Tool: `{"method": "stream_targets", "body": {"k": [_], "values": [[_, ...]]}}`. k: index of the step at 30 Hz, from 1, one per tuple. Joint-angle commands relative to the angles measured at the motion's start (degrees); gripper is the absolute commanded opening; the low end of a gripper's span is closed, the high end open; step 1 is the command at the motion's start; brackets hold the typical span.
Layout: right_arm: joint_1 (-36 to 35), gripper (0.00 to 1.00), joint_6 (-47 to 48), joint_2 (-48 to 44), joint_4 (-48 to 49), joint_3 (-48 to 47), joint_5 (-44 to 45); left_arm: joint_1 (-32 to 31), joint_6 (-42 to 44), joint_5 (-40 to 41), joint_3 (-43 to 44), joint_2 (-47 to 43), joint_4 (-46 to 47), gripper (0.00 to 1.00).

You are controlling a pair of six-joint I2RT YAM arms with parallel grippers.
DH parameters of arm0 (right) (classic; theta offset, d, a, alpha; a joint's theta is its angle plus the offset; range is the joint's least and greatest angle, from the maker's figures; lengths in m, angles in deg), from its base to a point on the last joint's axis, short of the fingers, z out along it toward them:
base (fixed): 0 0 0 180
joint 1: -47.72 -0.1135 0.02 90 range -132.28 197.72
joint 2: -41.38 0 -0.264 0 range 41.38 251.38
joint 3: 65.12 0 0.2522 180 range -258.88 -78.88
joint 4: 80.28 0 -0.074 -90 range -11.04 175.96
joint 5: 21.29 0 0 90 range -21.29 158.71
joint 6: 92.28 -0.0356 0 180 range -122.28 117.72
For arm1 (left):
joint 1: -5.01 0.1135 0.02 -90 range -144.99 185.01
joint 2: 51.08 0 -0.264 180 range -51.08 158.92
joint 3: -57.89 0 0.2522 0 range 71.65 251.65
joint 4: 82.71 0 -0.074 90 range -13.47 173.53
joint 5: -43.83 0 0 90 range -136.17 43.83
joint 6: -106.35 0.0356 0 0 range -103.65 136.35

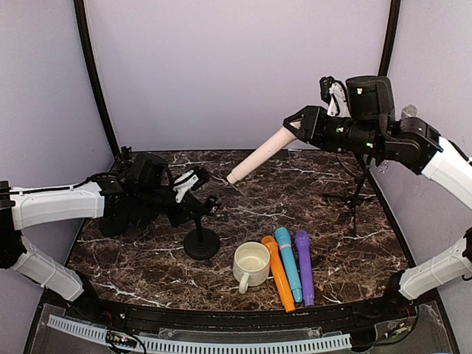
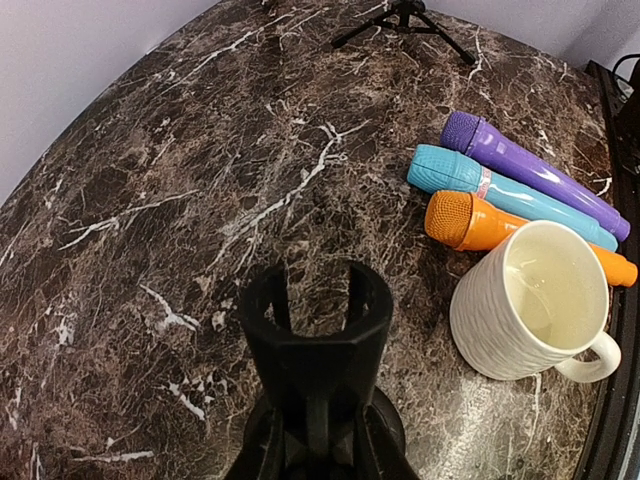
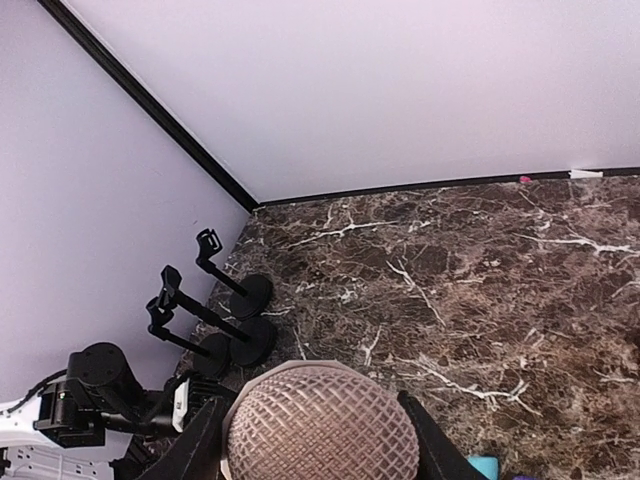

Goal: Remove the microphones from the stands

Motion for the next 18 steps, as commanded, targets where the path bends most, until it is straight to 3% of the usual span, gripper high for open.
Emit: {"method": "stream_targets", "body": {"k": [1, 6, 12, 18], "values": [[0.7, 0.00, 0.5, -4.3, -6.5, 0.2, 4.5, -0.3, -2.4, 6.3, -0.4, 0.6, -3.9, 0.00], [1.5, 0.00, 0.2, -7.8, -20.1, -1.3, 5.4, -0.3, -9.3, 11.6, -0.3, -2.4, -7.2, 0.00], [2.3, 0.00, -0.2, -7.6, -35.6, -2.9, 5.5, 0.8, -17.8, 22.2, 0.5, -10.1, -18.2, 0.00], [4.5, 0.00, 0.4, -6.4, -41.1, -1.9, 2.1, 7.0, -23.0, 24.2, -0.9, -16.4, -24.6, 0.00]]}}
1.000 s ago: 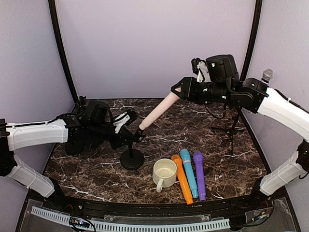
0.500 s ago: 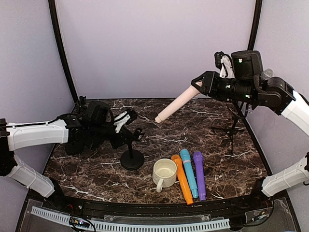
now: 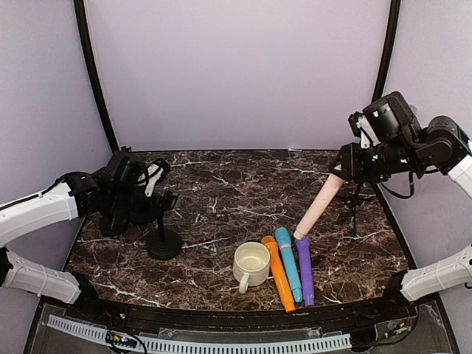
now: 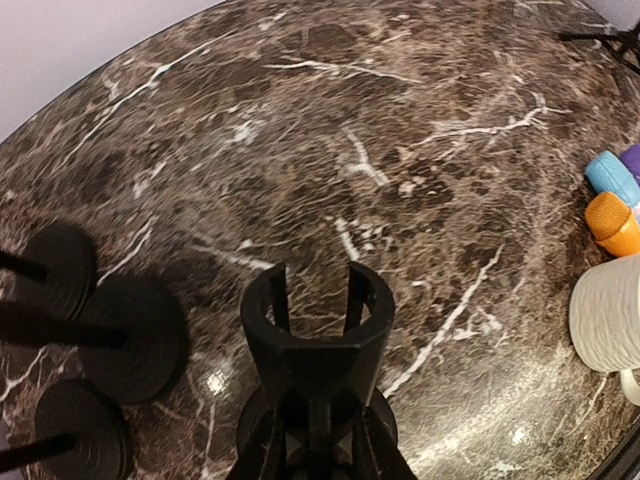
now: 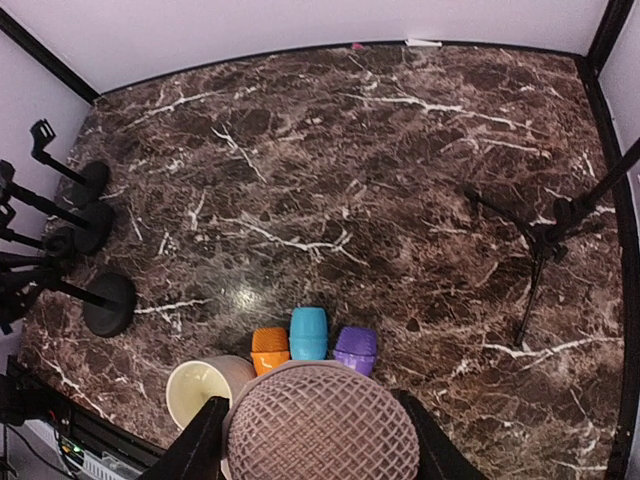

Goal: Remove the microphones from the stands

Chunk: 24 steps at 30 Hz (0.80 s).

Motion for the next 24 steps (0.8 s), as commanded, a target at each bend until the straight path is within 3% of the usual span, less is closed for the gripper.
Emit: {"method": "stream_targets", "body": {"k": [1, 10, 24], "values": [[1.6, 0.00, 0.5, 0.8, -5.6, 0.0, -2.6, 5.3, -5.6, 4.2, -0.8, -5.6, -6.2, 0.00], [2.6, 0.00, 1.4, 5.1, -12.4, -1.0, -7.5, 10.3, -7.0, 9.2, -3.1, -13.4, -10.1, 0.00], [4.9, 0.00, 3.8, 8.5, -14.5, 6.2, -12.6, 12.9, -10.1, 16.1, -9.6, -17.1, -0.2, 0.00]]}}
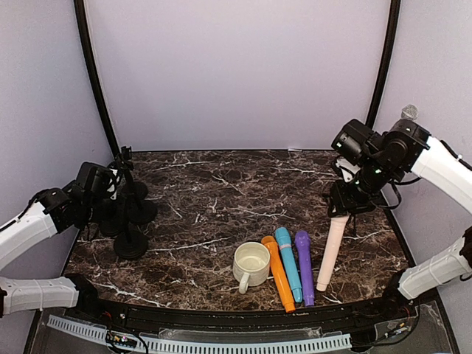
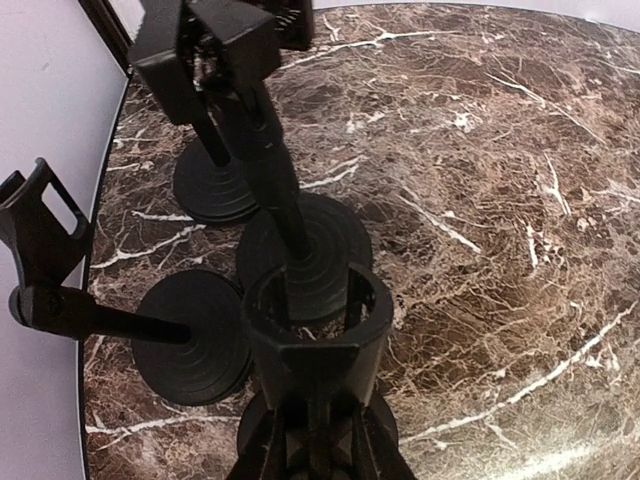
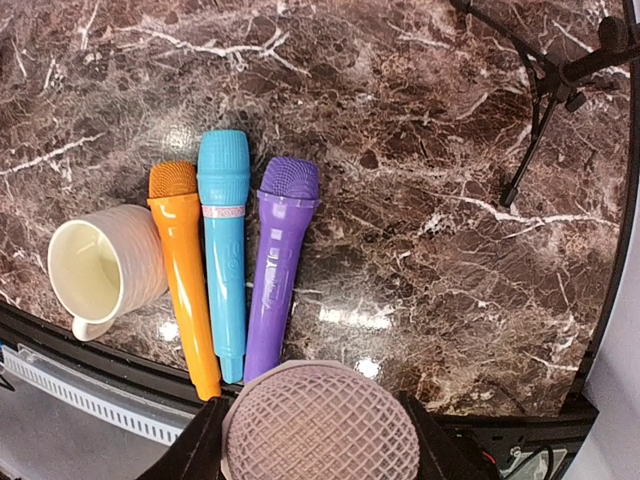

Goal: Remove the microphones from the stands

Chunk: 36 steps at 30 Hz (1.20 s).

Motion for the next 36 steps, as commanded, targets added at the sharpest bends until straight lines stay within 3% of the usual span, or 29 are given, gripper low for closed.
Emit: {"method": "stream_targets", "body": {"k": [1, 8, 12, 16, 18, 19, 21, 24, 30, 36], "values": [[2.1, 0.00, 1.4, 0.4, 0.5, 2.6, -1.4, 1.8, -1.7, 2.9, -1.3, -1.8, 7.7, 0.00], [4.2, 0.00, 1.1, 2.3, 8.0, 6.3, -3.2, 3.9, -3.1, 1.5, -1.1, 0.6, 8.7, 0.00], [4.7, 0.00, 1.8, 5.2, 11.3, 9.4, -3.4, 4.0, -4.3, 1.2, -1.3, 0.6, 8.1, 0.07], [5.4, 0.00, 2.9, 8.4, 14.5, 11.6, -4.5, 4.0, -4.0, -0.4, -0.8, -0.4, 6.9, 0.21], [6.1, 0.00, 2.9, 9.0, 16.6, 12.5, -4.9, 4.0, -3.0, -0.7, -0.3, -1.2, 5.8, 0.33], [6.6, 0.00, 2.8, 9.3, 17.8, 13.1, -5.3, 4.0, -2.7, -0.8, -0.1, -1.6, 5.5, 0.45], [7.6, 0.01, 2.5, 10.0, 20.7, 14.8, -6.4, 4.0, -1.5, -1.2, 0.4, -2.8, 4.7, 0.59], [8.4, 0.03, 2.3, 11.9, 25.5, 17.6, -8.5, 4.0, 0.4, -3.1, 2.0, -4.3, 3.2, 0.70], [9.1, 0.07, 2.1, 16.5, 30.8, 21.3, -9.2, 4.0, 3.5, -8.2, 6.7, -4.6, 0.3, 0.78], [9.3, 0.20, 1.2, 17.2, 34.5, 23.8, -9.7, 4.0, 4.6, -13.3, 12.6, -1.2, -0.2, 0.80]]}}
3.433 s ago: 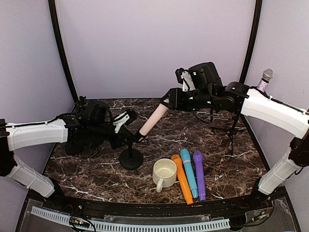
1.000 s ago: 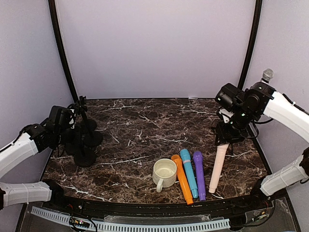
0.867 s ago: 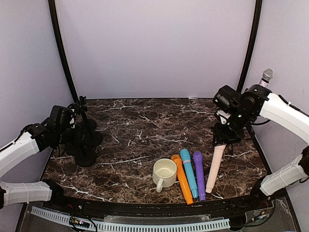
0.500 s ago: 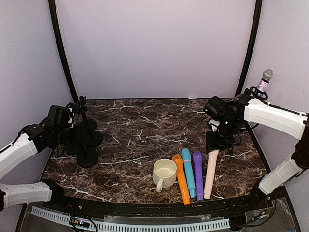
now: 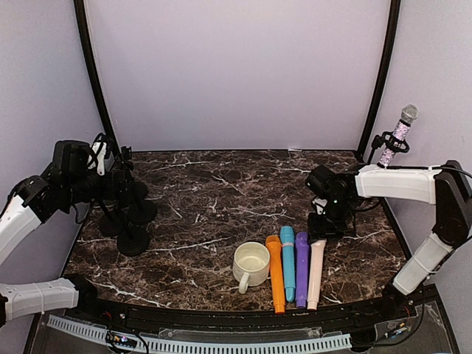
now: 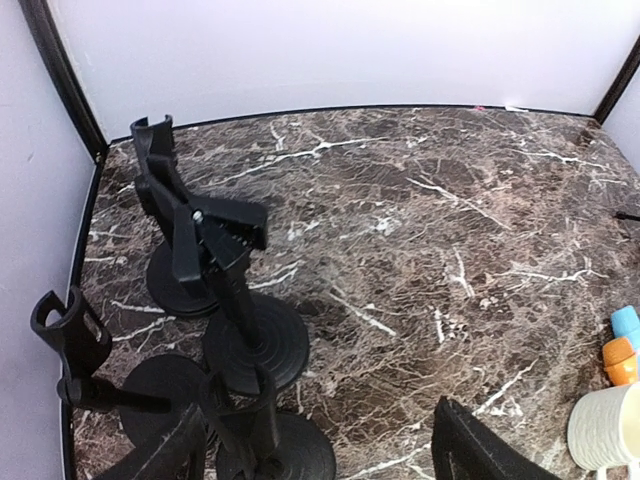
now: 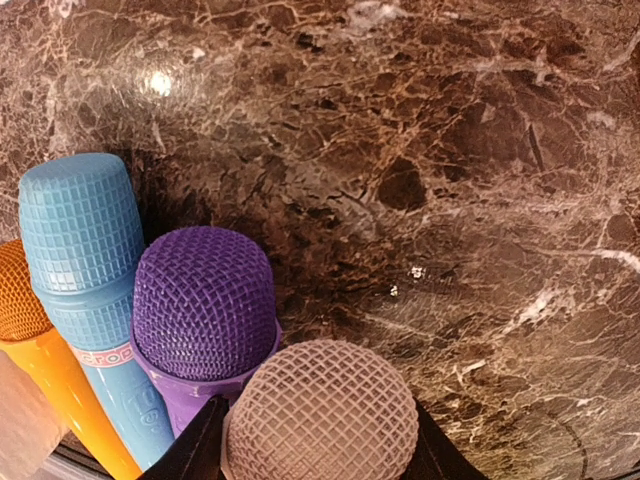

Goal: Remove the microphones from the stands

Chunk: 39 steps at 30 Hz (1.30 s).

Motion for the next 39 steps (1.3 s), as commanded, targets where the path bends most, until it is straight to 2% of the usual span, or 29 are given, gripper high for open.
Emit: {"method": "stream_targets", "body": {"k": [1, 7, 11, 15, 24, 39], "values": [[0.2, 0.22, -1.3, -0.3, 6.4, 2.0, -0.5, 0.4, 2.1, -5.8, 5.2, 3.3, -0.8, 0.80], [0.5, 0.34, -4.1, -3.1, 9.6, 4.5, 0.7, 0.4, 2.8, -9.3, 8.0, 6.6, 4.0, 0.80], [0.8, 0.42, -5.2, -4.6, 11.1, 5.9, 1.3, 0.4, 3.6, -8.5, 8.6, 7.6, 5.9, 0.79], [1.0, 0.53, -6.3, -6.8, 11.4, 6.3, 2.0, 0.4, 3.5, -7.4, 7.8, 6.1, 8.0, 0.79], [1.3, 0.69, -8.3, -9.9, 13.3, 9.4, 2.0, 0.4, 3.1, -6.4, 5.7, 2.3, 8.7, 0.80], [1.3, 0.81, -9.5, -12.6, 13.9, 12.2, 3.3, 0.4, 2.7, -8.0, 5.3, 1.3, 7.6, 0.80]]}}
